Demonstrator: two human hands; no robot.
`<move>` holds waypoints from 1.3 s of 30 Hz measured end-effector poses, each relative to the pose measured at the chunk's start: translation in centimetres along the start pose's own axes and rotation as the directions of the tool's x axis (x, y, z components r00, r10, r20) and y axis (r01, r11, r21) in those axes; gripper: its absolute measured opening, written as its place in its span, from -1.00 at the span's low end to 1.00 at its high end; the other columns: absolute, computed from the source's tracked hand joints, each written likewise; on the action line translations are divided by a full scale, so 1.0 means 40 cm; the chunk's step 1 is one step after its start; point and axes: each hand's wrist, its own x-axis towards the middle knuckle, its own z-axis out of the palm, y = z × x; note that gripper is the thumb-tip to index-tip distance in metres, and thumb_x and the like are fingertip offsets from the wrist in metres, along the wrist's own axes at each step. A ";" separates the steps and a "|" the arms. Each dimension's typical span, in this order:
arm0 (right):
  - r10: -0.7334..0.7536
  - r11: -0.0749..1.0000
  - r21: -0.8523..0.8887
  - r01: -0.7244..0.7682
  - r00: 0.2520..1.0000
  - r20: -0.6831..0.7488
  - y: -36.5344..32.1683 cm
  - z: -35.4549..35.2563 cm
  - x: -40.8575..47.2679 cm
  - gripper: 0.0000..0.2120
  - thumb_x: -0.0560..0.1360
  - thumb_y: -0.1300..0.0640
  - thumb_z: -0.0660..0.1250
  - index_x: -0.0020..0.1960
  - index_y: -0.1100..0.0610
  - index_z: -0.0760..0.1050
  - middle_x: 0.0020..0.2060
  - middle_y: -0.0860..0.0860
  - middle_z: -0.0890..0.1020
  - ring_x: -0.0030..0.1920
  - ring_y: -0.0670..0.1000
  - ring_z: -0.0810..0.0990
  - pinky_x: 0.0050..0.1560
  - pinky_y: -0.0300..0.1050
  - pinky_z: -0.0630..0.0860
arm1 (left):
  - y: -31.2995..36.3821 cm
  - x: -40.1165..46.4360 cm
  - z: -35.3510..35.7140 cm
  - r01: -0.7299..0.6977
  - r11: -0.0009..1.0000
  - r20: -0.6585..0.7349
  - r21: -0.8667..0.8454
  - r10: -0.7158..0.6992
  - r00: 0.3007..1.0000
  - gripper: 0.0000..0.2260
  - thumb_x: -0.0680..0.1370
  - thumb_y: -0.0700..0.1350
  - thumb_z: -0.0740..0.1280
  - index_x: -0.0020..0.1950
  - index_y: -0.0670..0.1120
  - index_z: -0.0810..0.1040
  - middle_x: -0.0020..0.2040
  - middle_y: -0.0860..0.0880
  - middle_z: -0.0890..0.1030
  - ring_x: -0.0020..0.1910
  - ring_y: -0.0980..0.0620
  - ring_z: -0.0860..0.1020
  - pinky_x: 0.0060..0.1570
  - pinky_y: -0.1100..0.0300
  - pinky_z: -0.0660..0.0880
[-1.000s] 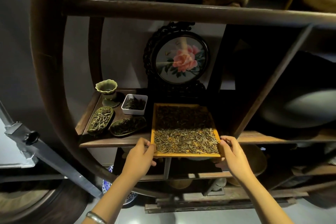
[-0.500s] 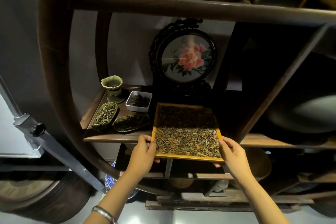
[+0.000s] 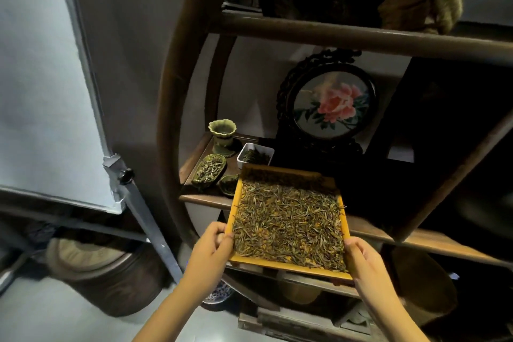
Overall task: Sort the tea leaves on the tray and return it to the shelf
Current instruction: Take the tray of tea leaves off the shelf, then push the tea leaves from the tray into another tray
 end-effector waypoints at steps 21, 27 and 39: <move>-0.212 0.976 0.173 0.129 0.714 0.667 -0.139 0.179 -0.243 -0.75 0.62 0.10 0.13 -0.03 0.24 0.50 -0.14 0.27 0.62 -0.17 0.21 0.62 -0.23 0.07 0.60 | 0.085 -0.681 -0.145 0.226 0.972 -0.693 0.060 -0.122 0.711 -0.85 0.66 -0.13 0.15 -0.01 -0.11 0.49 -0.15 -0.16 0.68 -0.17 -0.12 0.66 -0.11 0.03 0.55; -0.254 0.967 0.220 0.126 0.513 0.820 -0.176 0.276 -0.436 -0.76 0.62 0.08 0.14 -0.05 0.19 0.50 -0.22 0.16 0.62 -0.32 0.04 0.63 -0.40 -0.10 0.56 | 0.072 -0.959 -0.180 0.218 0.974 -0.849 -0.059 -0.163 0.502 -0.85 0.64 -0.15 0.19 -0.08 -0.07 0.50 -0.29 -0.06 0.68 -0.37 -0.02 0.69 -0.24 0.03 0.61; -0.293 0.945 0.287 0.159 0.012 0.956 -0.249 0.517 -1.032 -0.73 0.63 0.05 0.11 -0.05 0.19 0.49 -0.40 0.12 0.63 -0.47 0.06 0.59 -0.49 -0.17 0.53 | 0.086 -1.613 -0.260 0.185 0.978 -0.994 -0.093 -0.103 0.044 -0.88 0.57 -0.13 0.24 -0.14 -0.13 0.48 -0.43 0.00 0.64 -0.41 0.02 0.66 -0.35 0.17 0.57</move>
